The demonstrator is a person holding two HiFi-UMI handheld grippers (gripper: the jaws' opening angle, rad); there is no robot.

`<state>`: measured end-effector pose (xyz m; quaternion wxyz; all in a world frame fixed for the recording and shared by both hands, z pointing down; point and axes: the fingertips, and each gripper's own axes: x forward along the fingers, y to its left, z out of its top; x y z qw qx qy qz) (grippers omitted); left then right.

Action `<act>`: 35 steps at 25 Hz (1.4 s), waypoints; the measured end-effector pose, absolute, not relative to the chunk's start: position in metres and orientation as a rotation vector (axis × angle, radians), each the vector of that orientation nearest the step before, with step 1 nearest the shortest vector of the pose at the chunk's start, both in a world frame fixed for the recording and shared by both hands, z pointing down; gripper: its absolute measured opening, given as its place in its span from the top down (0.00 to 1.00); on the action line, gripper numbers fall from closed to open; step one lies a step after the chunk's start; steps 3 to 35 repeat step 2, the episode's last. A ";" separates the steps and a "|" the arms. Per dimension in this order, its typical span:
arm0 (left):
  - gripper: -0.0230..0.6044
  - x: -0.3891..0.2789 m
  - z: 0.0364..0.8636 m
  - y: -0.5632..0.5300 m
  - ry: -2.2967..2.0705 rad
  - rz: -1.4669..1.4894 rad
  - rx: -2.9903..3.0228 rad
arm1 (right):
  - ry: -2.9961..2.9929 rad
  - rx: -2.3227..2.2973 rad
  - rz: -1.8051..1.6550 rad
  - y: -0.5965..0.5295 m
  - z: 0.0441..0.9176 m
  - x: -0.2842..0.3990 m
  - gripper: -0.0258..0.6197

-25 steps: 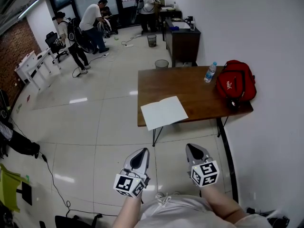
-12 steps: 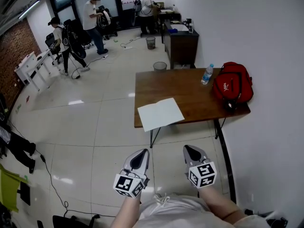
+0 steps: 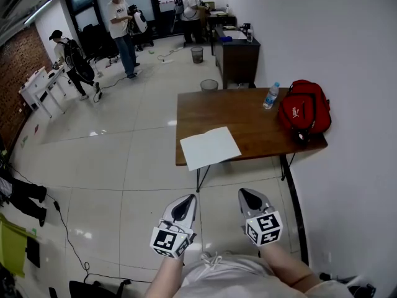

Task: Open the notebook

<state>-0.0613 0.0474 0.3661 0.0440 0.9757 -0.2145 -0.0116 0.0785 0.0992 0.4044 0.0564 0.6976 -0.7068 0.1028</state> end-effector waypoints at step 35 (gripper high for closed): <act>0.95 -0.062 0.366 0.047 -0.656 -0.038 2.978 | -2.144 2.116 0.312 0.099 0.405 0.078 0.95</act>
